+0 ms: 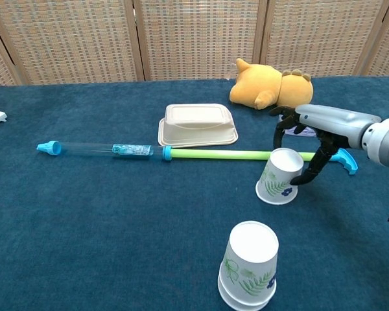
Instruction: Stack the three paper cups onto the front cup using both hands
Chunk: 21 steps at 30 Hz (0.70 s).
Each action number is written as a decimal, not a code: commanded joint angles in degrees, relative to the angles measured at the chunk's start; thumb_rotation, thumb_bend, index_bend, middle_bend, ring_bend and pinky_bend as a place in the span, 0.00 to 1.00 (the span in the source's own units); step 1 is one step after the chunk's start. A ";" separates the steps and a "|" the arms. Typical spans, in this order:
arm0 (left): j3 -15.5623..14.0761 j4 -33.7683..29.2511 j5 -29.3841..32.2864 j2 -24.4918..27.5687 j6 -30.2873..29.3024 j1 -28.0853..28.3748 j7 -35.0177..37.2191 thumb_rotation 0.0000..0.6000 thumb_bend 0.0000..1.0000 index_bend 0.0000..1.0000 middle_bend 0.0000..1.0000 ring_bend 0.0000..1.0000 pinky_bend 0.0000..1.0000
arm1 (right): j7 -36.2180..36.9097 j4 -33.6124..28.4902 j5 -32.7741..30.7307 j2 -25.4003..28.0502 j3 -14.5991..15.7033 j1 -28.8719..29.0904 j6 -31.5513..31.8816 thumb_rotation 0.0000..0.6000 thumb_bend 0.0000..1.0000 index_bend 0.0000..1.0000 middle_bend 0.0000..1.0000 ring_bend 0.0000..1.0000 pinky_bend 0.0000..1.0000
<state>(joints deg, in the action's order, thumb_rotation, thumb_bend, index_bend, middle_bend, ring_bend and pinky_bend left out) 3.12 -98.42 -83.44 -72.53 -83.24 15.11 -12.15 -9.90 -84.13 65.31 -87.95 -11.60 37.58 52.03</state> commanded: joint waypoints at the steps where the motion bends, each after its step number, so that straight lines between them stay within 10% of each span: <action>1: 0.12 0.03 -0.07 0.00 0.07 -0.05 0.01 1.00 0.14 0.13 0.00 0.00 0.07 | 0.14 -0.04 0.18 -0.01 0.03 0.09 0.18 1.00 0.18 0.54 0.07 0.00 0.24; 21: 0.83 0.37 -0.49 -0.55 0.45 -0.45 -1.02 1.00 0.14 0.13 0.00 0.00 0.07 | 8.25 -13.54 13.47 12.06 2.78 -0.76 2.74 1.00 0.18 0.59 0.09 0.00 0.25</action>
<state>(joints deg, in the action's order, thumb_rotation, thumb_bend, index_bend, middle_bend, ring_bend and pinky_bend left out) 3.94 -98.05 -83.92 -73.07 -82.80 14.67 -13.16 -3.45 -95.74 76.61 -77.96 -9.65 37.17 54.75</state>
